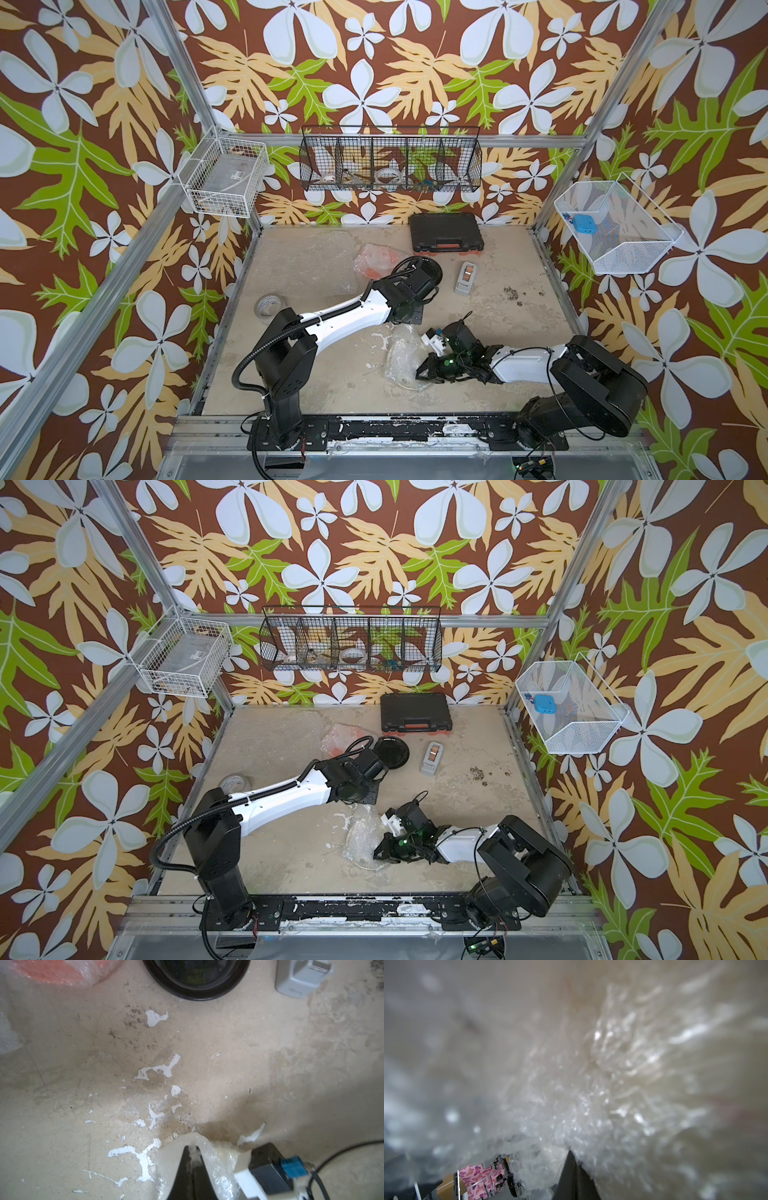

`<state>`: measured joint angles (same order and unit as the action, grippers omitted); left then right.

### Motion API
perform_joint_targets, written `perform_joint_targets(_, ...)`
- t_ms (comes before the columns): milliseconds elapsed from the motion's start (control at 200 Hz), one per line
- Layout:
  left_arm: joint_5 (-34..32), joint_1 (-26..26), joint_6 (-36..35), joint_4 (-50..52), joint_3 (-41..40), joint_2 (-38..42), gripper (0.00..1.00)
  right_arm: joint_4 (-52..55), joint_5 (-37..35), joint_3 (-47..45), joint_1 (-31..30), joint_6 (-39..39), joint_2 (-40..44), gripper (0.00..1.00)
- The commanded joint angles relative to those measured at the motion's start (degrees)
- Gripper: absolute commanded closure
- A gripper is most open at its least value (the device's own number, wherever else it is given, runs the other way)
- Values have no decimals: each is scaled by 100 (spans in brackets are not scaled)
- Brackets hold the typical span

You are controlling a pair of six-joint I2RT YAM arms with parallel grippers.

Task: Wrap dinner plates in bubble wrap
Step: Wrap the plate in the bubble wrap.

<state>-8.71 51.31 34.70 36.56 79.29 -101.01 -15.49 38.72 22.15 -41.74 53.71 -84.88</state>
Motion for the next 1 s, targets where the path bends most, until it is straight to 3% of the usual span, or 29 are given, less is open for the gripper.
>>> perform_joint_targets(0, 885, 25, 44, -505, -550, 388, 100, 566, -378, -40, -2, -10, -53, 100)
perform_joint_targets(255, 2926, 28, 1133, -2672, -3118, 1453, 100, 434, -352, -58, -8, 16, -184, 100)
perform_joint_targets(540, 4151, 30, 1930, -5006, -4532, 972, 100, 395, -287, 0, -8, -6, -312, 100)
perform_joint_targets(606, 4110, 32, 1943, -5064, -4576, 803, 100, 432, -269, 34, -9, -19, -276, 100)
perform_joint_targets(706, 3586, 9, 1766, -4336, -4523, 581, 100, 872, -355, 167, -8, -139, 25, 100)
perform_joint_targets(776, 3270, -38, 1699, -4042, -4619, 547, 100, 1355, -470, 284, 5, -264, 428, 94)
perform_joint_targets(871, 3280, -170, 1742, -4154, -4912, 597, 100, 1981, -788, 347, 115, -397, 987, 89)
perform_joint_targets(996, 3263, -235, 1707, -4098, -4985, 625, 100, 2073, -798, 173, 309, -441, 1323, 93)
